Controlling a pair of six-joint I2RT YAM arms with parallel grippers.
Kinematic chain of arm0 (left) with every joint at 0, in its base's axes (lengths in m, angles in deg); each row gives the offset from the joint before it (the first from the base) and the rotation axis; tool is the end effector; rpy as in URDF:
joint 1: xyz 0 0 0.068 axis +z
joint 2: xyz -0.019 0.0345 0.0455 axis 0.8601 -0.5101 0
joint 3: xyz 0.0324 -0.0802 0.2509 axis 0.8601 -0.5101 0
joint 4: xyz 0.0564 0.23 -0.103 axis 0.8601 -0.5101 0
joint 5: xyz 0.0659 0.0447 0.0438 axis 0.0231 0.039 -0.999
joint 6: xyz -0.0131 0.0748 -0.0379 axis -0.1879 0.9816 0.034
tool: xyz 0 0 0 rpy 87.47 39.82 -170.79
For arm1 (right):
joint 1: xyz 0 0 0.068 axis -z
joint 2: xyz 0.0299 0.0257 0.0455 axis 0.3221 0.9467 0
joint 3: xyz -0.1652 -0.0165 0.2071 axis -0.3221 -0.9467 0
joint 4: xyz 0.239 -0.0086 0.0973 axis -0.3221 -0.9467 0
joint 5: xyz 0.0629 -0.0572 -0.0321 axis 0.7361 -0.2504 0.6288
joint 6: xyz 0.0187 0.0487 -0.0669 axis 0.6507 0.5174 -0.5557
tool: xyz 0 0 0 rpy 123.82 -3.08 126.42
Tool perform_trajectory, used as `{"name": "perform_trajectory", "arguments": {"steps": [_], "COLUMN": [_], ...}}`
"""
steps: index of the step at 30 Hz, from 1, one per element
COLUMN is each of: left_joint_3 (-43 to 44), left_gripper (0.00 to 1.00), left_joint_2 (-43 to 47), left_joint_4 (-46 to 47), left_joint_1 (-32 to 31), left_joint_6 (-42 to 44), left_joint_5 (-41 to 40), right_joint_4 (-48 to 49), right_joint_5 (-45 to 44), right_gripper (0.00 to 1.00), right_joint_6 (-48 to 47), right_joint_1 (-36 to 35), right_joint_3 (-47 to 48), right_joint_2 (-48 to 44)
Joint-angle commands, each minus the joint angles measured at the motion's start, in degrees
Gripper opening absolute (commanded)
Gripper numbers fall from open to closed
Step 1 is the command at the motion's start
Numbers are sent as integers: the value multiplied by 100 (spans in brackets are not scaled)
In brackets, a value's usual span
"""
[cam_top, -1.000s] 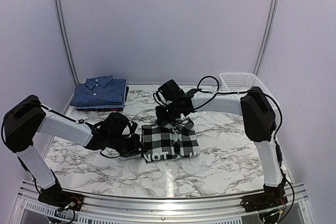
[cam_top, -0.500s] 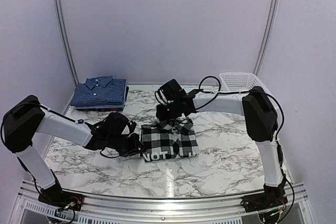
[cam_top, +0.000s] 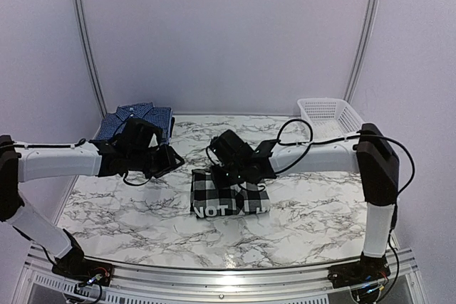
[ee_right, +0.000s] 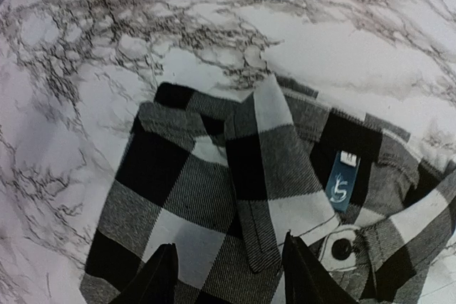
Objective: Fold and stack the long sleeve shirts
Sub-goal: Move the square-folded shirt to the center of the board.
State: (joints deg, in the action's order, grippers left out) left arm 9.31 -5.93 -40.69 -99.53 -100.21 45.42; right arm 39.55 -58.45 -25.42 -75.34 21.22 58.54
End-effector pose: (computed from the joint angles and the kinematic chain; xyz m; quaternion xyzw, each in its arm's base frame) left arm 0.2626 -0.2284 0.1945 -0.0469 0.8842 -0.3456 0.3108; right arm 0.2660 0.3699 0.1789 -0.1918 0.9100 0.1484 0.3362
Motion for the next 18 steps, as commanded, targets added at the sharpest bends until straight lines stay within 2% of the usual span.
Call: {"name": "perform_trajectory", "arguments": {"steps": [1, 7, 18], "left_joint_3": [352, 861, 2341], "left_gripper": [40, 41, 43], "left_joint_2": [49, -268, -1389], "left_joint_4": [-843, -1162, -1480], "left_joint_1": [544, 1187, 1489], "left_joint_6": [569, 870, 1484], "left_joint_5": [-344, -488, -930], "right_joint_4": [25, 0, 313], "right_joint_5": [-872, -1052, -1236], "right_gripper": [49, 58, 60], "right_joint_6": [297, 567, 717], "right_joint_1": [-412, -541, -158], "right_joint_3": [-270, -538, -1833], "right_joint_2": [336, 771, -65]}}
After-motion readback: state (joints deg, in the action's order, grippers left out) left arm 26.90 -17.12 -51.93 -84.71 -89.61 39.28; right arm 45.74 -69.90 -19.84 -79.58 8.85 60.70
